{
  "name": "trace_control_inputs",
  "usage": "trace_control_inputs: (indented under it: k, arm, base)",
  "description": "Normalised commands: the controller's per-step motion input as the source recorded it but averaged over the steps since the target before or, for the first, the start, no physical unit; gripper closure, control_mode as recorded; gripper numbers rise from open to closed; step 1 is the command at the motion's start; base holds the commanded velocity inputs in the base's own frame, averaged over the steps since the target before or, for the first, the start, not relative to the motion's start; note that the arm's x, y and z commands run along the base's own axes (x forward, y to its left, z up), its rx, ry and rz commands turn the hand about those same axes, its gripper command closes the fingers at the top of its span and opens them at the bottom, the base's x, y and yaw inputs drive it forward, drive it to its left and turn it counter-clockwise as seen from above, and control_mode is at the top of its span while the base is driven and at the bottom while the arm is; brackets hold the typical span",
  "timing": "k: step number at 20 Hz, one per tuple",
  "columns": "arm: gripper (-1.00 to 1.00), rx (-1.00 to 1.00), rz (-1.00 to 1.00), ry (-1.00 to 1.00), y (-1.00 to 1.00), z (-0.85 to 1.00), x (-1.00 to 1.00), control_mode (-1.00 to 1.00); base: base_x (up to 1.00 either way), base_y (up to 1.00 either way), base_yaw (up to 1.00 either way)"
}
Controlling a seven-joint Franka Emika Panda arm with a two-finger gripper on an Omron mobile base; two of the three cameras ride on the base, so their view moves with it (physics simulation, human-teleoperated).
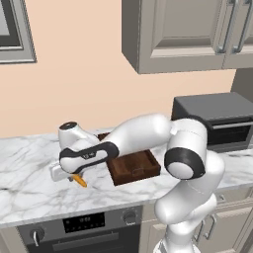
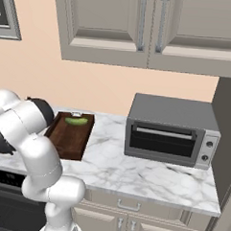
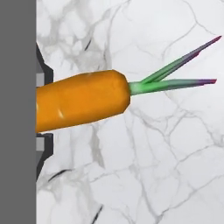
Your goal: Place the two vegetables and bowl onto the tray for setting up a vegetable dip station.
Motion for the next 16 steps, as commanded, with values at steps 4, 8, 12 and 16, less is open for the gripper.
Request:
trace_control_inputs:
  k: [4, 8, 12, 16]
  arm:
    - [1.00, 0.00, 0.02, 0.00, -0.08, 0.32, 0.01, -1.00]
    - [1.00, 0.00, 0.07, -0.02, -0.26, 0.08, 0.09, -1.00]
    - [1.00, 0.00, 0.13, -0.05, -0.45, 0.02, 0.17, -1.00]
    - [1.00, 0.00, 0.14, -0.06, -0.49, 0.01, 0.17, -1.00]
  base:
    - [0.00, 0.00, 0.00]
    - [0.00, 0.00, 0.00]
    - [0.00, 0.00, 0.00]
    - [0.00, 0.00, 0.00]
